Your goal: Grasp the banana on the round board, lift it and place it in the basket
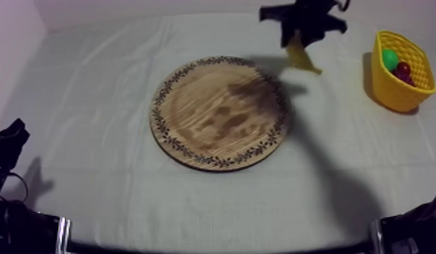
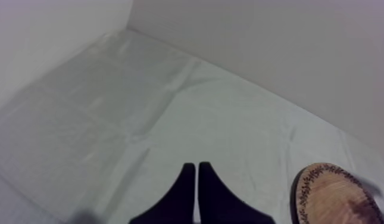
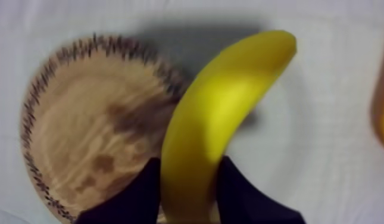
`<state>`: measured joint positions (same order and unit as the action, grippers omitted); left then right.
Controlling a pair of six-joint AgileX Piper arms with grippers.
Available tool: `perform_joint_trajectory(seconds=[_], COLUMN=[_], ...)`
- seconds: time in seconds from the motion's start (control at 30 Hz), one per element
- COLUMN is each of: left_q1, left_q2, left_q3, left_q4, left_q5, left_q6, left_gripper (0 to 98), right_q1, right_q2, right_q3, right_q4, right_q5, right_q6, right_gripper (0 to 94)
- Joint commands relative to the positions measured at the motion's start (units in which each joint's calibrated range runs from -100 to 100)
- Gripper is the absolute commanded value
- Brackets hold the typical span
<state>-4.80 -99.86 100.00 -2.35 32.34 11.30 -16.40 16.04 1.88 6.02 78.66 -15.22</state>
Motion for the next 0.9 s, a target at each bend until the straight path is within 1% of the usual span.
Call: perform_joint_trajectory(seconds=[0.0,0.3,0.47,0.63,0.8,0.87], left_q1=[0.0,0.0,0.0,0.0,0.0,0.0], left_q2=[0.0,0.0,0.0,0.0,0.0,0.0], left_q3=[0.0,0.0,0.0,0.0,0.0,0.0], left_q4=[-0.02,-0.02,-0.02,-0.02,-0.02,-0.02], left_q5=[0.0,0.0,0.0,0.0,0.0,0.0], left_q6=[0.0,0.0,0.0,0.0,0.0,0.0], left_gripper=[0.1,0.1,0.1,0.1,0.1,0.1], right_q1=[3.7,16.3,22.3,26.6,29.3,30.0], right_q2=[-3.5,-6.4,-5.3,-3.7,-1.7,-1.0], right_q3=[-1.0,-5.2,-5.5,-4.4,-2.8,-2.2], right_q4=[-0.2,-0.3,0.3,0.9,2.0,2.5], right_q5=[0.2,1.4,0.5,-1.1,-2.7,-3.2], right_q6=[1.0,3.6,4.6,4.7,4.5,4.1], right_gripper=[22.7,22.9,24.8,28.7,31.7,36.4])
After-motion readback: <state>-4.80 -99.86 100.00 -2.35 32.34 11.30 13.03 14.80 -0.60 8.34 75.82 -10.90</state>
